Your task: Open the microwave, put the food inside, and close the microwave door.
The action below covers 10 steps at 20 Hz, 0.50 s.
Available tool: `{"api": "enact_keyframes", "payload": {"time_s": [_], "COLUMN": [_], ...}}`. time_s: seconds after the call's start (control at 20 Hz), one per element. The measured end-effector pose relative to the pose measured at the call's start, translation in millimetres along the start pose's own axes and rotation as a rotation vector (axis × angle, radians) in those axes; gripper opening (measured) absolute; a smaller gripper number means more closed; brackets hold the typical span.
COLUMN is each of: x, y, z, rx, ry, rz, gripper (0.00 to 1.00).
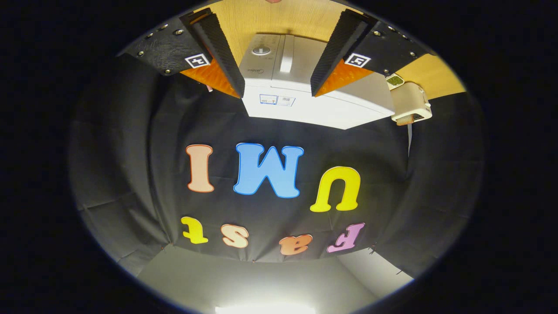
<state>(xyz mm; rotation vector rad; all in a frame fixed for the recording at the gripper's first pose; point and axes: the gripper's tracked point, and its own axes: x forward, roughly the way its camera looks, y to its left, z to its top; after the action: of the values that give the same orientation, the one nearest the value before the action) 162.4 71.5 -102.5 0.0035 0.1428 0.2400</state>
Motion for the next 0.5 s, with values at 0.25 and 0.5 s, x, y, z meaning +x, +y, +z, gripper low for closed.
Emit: {"api": "enact_keyframes", "payload": {"time_s": [0.25,0.5], "x": [23.9,42.5], "y": [1.8,6.1], "z": [-32.5,-65.9], "rx": [0.010,0.035], "ry": [0.063,0.129], "rz": [0.023,0.038], "gripper": [0.97,0.97]}}
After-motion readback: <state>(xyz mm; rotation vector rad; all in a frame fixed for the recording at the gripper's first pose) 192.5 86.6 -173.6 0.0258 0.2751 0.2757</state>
